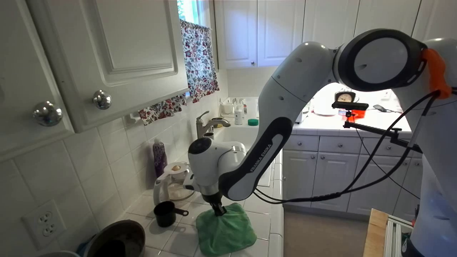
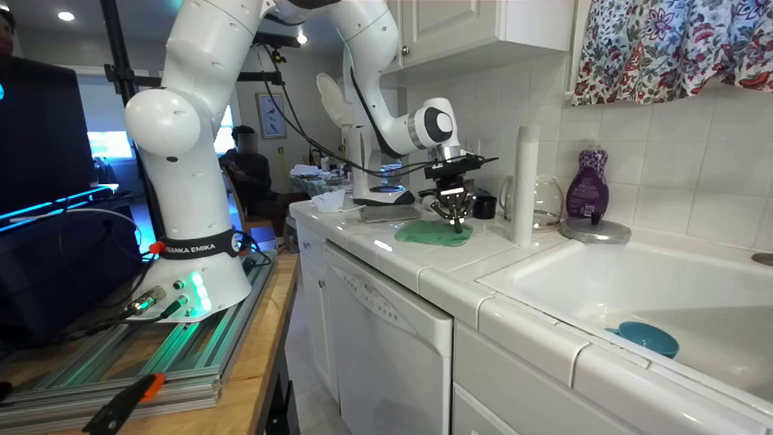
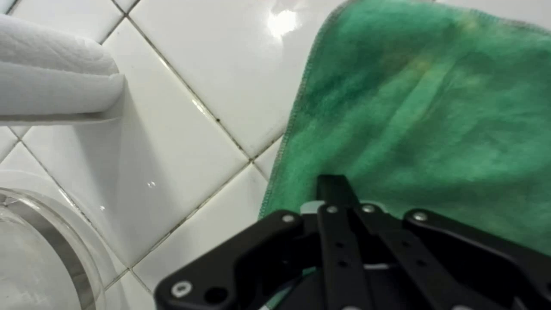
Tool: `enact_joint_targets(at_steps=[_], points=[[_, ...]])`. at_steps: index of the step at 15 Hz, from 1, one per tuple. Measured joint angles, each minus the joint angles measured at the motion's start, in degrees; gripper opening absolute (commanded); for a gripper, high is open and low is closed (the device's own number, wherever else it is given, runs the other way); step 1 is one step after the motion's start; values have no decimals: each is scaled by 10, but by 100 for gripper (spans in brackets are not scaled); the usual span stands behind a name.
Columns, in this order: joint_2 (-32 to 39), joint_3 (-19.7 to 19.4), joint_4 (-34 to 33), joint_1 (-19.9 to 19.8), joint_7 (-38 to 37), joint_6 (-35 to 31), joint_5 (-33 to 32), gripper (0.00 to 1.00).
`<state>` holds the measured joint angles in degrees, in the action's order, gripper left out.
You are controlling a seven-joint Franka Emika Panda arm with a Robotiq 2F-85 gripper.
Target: Turn the rag around, then unfold it
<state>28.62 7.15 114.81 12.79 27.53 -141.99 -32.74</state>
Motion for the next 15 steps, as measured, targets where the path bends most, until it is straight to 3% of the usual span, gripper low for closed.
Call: enact_joint_targets(at_steps=[8, 15], points=[[-23, 28, 19, -4, 23, 28, 18, 0], [-187, 48, 177, -36, -2, 11, 156, 0]])
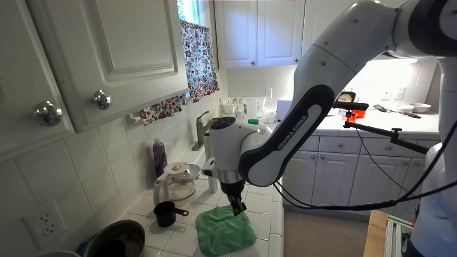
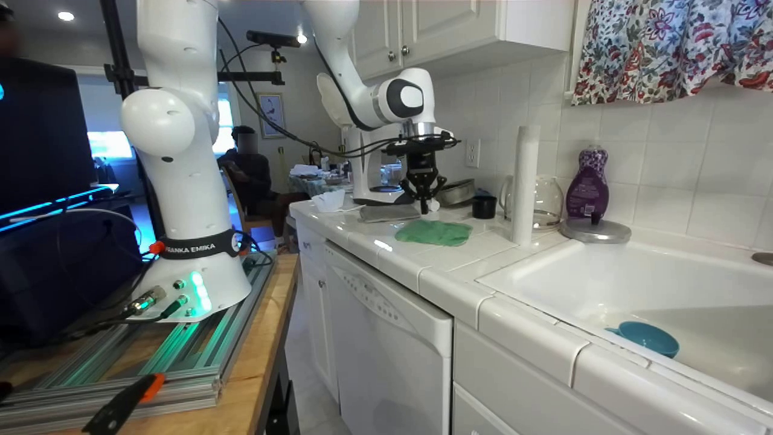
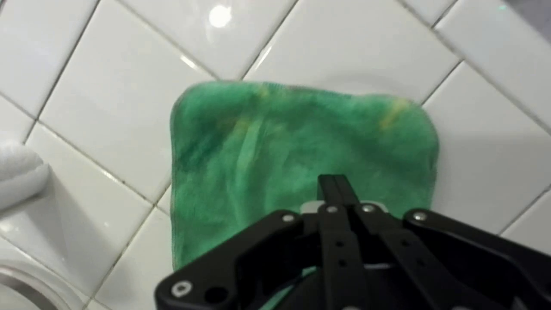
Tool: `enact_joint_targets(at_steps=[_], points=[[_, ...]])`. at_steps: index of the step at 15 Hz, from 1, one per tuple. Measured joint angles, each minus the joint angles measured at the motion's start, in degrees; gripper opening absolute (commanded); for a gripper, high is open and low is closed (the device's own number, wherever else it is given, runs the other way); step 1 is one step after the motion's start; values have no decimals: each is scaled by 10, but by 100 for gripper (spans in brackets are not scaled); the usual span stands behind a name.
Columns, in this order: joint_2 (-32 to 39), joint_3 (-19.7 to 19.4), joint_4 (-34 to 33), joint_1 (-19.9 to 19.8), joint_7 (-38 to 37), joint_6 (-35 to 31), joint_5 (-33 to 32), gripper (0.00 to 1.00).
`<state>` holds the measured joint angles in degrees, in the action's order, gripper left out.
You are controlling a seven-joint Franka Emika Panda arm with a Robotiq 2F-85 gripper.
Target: Turn the rag around, then unfold it
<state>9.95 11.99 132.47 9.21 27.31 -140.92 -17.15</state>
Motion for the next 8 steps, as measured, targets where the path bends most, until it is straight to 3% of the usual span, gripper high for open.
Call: enact_joint_targets(at_steps=[2, 3, 4, 8], points=[[-55, -4, 62, -17, -2, -13, 51, 0], [-83, -8, 93, -23, -2, -20, 78, 26], [-111, -13, 125, -27, -2, -26, 105, 2], [-199, -33, 214, -28, -3, -43, 153, 26]])
